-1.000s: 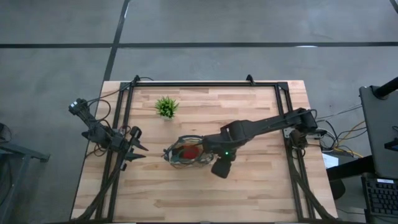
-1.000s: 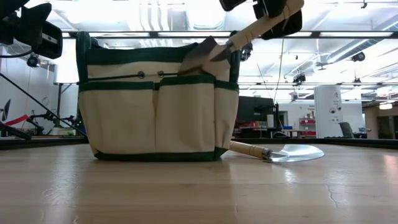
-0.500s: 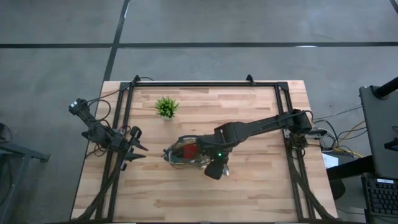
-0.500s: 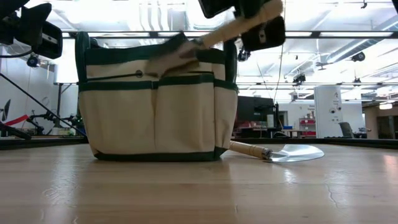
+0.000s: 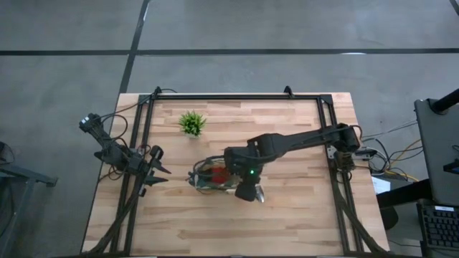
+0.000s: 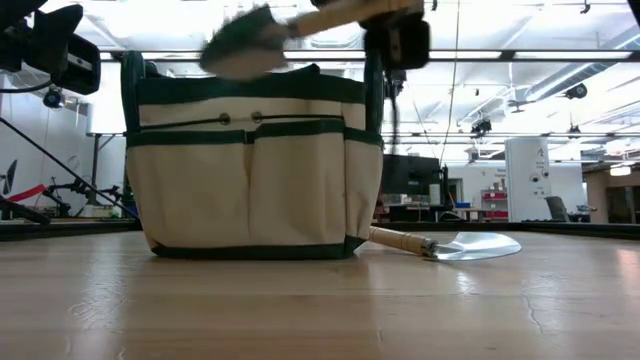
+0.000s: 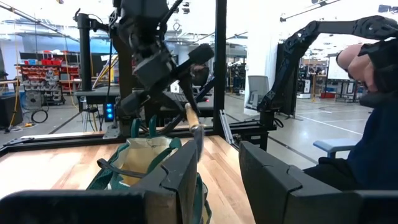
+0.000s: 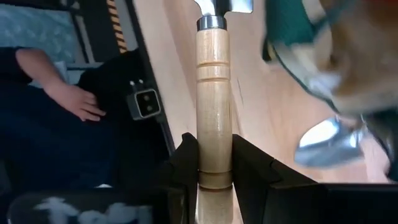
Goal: Pick & Place Garden tools in Gardening bag
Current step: Put the left brown trowel into the gardening bag
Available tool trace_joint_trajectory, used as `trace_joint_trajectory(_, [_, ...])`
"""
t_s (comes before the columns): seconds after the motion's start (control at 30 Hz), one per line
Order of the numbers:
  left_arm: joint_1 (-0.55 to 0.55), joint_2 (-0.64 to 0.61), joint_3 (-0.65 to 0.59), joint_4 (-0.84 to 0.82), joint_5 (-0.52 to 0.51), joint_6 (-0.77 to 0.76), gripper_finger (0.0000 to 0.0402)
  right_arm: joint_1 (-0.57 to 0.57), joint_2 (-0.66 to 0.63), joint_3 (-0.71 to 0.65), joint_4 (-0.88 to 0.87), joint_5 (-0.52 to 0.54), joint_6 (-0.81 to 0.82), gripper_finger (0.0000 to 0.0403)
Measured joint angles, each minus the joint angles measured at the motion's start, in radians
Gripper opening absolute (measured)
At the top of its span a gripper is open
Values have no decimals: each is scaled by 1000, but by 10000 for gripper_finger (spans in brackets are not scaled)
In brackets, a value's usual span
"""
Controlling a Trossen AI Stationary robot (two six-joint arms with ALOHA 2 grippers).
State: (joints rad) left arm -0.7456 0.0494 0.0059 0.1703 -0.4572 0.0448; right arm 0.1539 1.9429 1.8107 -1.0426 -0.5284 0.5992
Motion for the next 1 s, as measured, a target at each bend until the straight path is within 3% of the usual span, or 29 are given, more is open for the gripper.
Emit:
trace_joint_trajectory(0.47, [0, 0, 0, -1, 0, 0, 124, 100, -31, 0, 235, 114, -252, 65])
trace_joint_trajectory(0.67, [0, 0, 0, -1, 0, 0, 124, 161, -35, -19, 442, 194, -323, 64])
trace_joint_trajectory(1.0, [0, 0, 3, -1, 0, 0, 124, 261, -37, -199, 896, 200, -367, 64])
